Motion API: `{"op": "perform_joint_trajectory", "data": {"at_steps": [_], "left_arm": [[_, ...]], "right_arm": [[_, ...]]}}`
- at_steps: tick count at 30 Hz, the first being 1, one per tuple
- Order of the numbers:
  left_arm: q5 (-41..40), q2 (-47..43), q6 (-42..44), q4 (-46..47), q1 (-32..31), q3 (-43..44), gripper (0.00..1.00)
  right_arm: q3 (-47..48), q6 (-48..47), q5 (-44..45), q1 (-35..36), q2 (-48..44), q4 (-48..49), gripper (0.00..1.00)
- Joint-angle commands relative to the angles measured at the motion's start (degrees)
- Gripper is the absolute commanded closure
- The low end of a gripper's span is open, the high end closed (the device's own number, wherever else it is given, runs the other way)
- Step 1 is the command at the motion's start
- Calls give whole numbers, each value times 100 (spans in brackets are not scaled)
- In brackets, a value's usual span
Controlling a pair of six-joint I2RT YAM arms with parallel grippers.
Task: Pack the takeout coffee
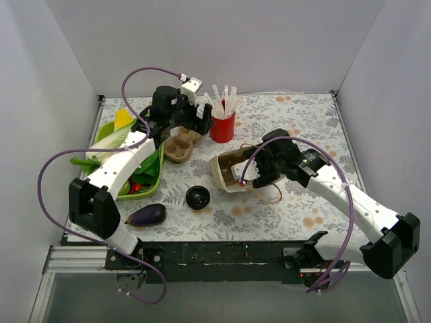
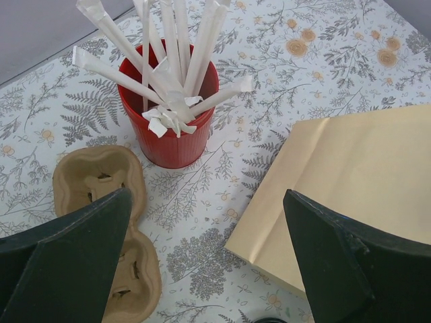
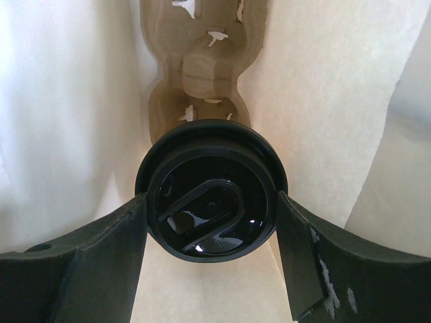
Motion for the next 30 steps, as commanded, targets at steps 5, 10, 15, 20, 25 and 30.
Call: {"op": "perform_joint_trajectory", "data": {"at_steps": [5, 10, 15, 20, 25, 30], "left_arm": [[90, -40, -55, 82, 71, -44, 3], [81, -31, -55, 100, 80, -97, 3], [89, 4, -47, 117, 107, -123, 3], [90, 40, -64, 109, 115, -132, 3], [98, 75, -55, 91, 124, -123, 3], [98, 127, -55, 47, 142, -44, 4]], "right_arm": [[-91, -30, -141, -74, 232, 531, 99], [-21, -101, -255, -188, 400, 531, 99], [-21, -180, -343, -338, 558, 549, 99], [6, -241, -562, -452, 628, 601, 99], [-152, -470, -931, -593, 436, 838, 99], [-223, -646, -1195, -681, 400, 971, 99]]}}
